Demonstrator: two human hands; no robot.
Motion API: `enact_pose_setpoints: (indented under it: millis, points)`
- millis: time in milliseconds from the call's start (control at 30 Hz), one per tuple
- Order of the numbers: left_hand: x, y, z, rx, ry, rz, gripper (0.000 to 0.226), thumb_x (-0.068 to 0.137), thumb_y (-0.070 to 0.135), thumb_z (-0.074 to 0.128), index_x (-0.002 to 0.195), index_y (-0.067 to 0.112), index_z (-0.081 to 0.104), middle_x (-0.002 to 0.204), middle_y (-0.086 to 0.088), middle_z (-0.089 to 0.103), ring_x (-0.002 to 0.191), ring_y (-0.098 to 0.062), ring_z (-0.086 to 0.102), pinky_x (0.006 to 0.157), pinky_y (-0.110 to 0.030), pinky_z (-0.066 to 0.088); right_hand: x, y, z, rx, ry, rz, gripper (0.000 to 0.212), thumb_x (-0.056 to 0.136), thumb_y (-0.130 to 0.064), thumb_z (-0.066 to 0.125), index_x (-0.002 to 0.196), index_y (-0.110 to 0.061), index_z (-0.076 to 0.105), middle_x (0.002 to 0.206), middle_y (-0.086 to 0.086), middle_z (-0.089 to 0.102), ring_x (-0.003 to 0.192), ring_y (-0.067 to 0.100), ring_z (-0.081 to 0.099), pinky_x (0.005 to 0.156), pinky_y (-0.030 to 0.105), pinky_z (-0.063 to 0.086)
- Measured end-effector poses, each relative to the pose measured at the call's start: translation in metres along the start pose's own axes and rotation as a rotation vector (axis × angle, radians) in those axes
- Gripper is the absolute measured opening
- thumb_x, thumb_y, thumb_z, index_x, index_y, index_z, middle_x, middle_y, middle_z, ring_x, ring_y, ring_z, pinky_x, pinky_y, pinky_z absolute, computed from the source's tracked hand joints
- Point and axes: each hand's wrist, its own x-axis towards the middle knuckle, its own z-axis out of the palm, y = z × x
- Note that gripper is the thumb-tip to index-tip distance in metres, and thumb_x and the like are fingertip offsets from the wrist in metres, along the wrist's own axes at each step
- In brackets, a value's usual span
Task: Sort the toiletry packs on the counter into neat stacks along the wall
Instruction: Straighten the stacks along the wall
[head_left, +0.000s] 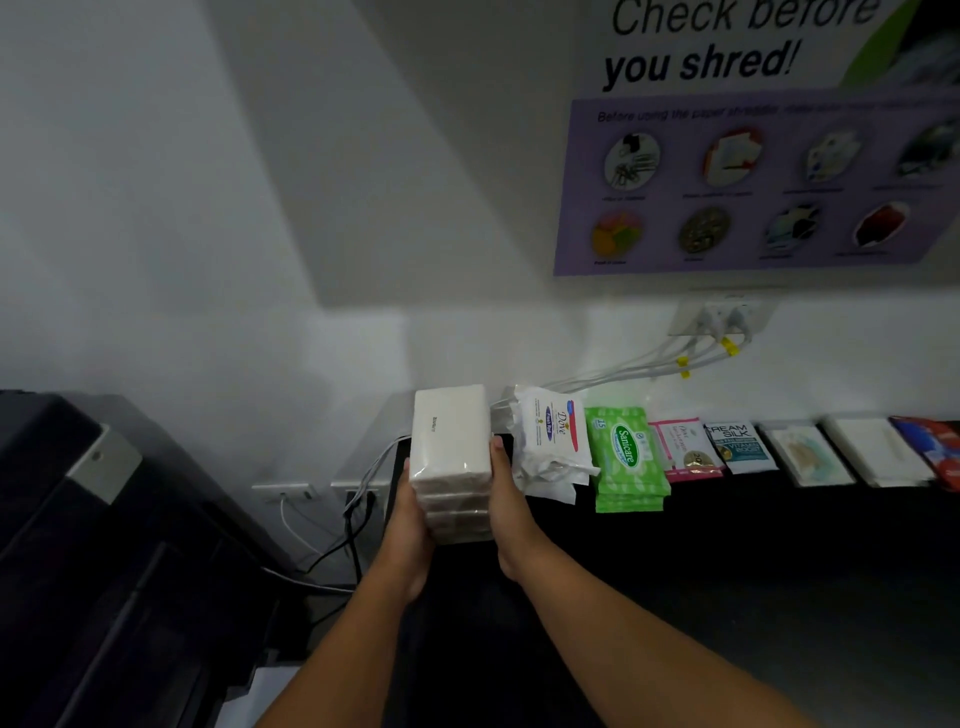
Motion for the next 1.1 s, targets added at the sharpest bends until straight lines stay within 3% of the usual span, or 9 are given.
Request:
enact_pose_setpoints:
  millis: [267, 533, 633, 700, 767, 833, 900, 967, 1100]
  points:
    - [0.031, 0.021, 0.006, -0.01, -0.016, 0.052, 0.05, 0.106, 0.047, 0.026, 0.133, 0.022, 0.06, 0.124, -0.014, 0.068, 0.111, -0.033, 0.067, 0.088, -0.049, 0.055, 0.025, -0.024, 0.009, 0.02, 0.095, 0.008, 0.048, 0.095, -0.067, 0.036, 0.093, -0.034, 0.071, 0.079, -0.013, 0.075, 0.067, 0.002, 0.072, 0.054, 0.019, 0.051]
    - [0.044, 0.026, 0.011, -0.085, 0.027, 0.118, 0.045, 0.108, 0.04, 0.027, 0.115, 0.025, 0.068, 0.107, -0.007, 0.075, 0.094, -0.023, 0.074, 0.067, -0.029, 0.059, 0.042, -0.032, 0.014, -0.012, 0.075, 0.043, 0.068, 0.085, -0.08, 0.036, 0.114, -0.031, 0.072, 0.105, -0.002, 0.076, 0.095, 0.017, 0.073, 0.08, 0.033, 0.055]
    - [0.042, 0.023, 0.007, -0.075, 0.052, 0.088, 0.053, 0.106, 0.051, 0.023, 0.115, 0.028, 0.07, 0.114, -0.008, 0.074, 0.102, -0.024, 0.072, 0.072, -0.031, 0.059, 0.037, -0.032, 0.014, -0.004, 0.072, 0.055, 0.074, 0.08, -0.086, 0.036, 0.114, -0.03, 0.072, 0.104, -0.002, 0.076, 0.096, 0.019, 0.073, 0.083, 0.035, 0.056]
    - [0.034, 0.022, 0.003, -0.075, 0.052, 0.063, 0.062, 0.102, 0.061, 0.018, 0.123, 0.026, 0.065, 0.12, -0.008, 0.072, 0.11, -0.023, 0.069, 0.078, -0.03, 0.058, 0.037, -0.023, 0.013, 0.002, 0.101, 0.076, 0.093, 0.06, -0.099, 0.039, 0.115, -0.031, 0.071, 0.109, 0.001, 0.075, 0.099, 0.022, 0.072, 0.093, 0.042, 0.055]
    - [0.022, 0.018, 0.0, -0.059, 0.079, 0.061, 0.065, 0.1, 0.063, 0.015, 0.128, 0.025, 0.06, 0.121, -0.004, 0.071, 0.113, -0.02, 0.067, 0.082, -0.028, 0.055, 0.053, 0.0, 0.001, 0.021, 0.152, 0.058, 0.112, 0.044, -0.106, 0.037, 0.123, -0.033, 0.066, 0.125, 0.004, 0.068, 0.113, 0.023, 0.066, 0.103, 0.046, 0.048]
    - [0.007, 0.012, -0.002, -0.005, 0.158, 0.024, 0.061, 0.098, 0.068, 0.019, 0.126, 0.032, 0.061, 0.122, -0.001, 0.07, 0.116, -0.02, 0.064, 0.085, -0.029, 0.051, 0.049, 0.011, -0.006, -0.007, 0.169, 0.09, 0.119, 0.047, -0.107, 0.032, 0.14, -0.036, 0.05, 0.148, 0.003, 0.049, 0.133, 0.022, 0.049, 0.116, 0.047, 0.032]
    - [-0.002, -0.003, -0.006, 0.038, 0.251, -0.047, 0.058, 0.093, 0.075, 0.029, 0.116, 0.036, 0.066, 0.114, 0.001, 0.072, 0.109, -0.018, 0.065, 0.084, -0.032, 0.051, 0.011, 0.001, -0.004, -0.044, 0.128, 0.132, 0.1, 0.072, -0.094, 0.029, 0.15, -0.032, 0.036, 0.154, -0.001, 0.038, 0.142, 0.021, 0.036, 0.119, 0.044, 0.023]
    - [-0.003, -0.027, -0.011, 0.138, 0.305, -0.096, 0.065, 0.085, 0.081, 0.038, 0.114, 0.032, 0.07, 0.109, -0.001, 0.074, 0.103, -0.02, 0.069, 0.091, -0.04, 0.054, -0.017, -0.003, -0.009, -0.077, 0.153, 0.119, 0.068, 0.095, -0.065, 0.034, 0.15, -0.024, 0.036, 0.15, 0.002, 0.043, 0.137, 0.024, 0.04, 0.116, 0.042, 0.029]
    - [-0.033, -0.051, 0.022, 0.5, 0.458, -0.015, 0.032, 0.094, 0.039, 0.059, 0.108, 0.012, 0.067, 0.104, -0.01, 0.071, 0.095, -0.025, 0.064, 0.084, -0.033, 0.048, -0.028, 0.009, -0.055, -0.223, 0.375, 0.136, 0.031, 0.094, -0.033, 0.047, 0.117, -0.015, 0.058, 0.111, 0.008, 0.063, 0.097, 0.028, 0.06, 0.091, 0.042, 0.052]
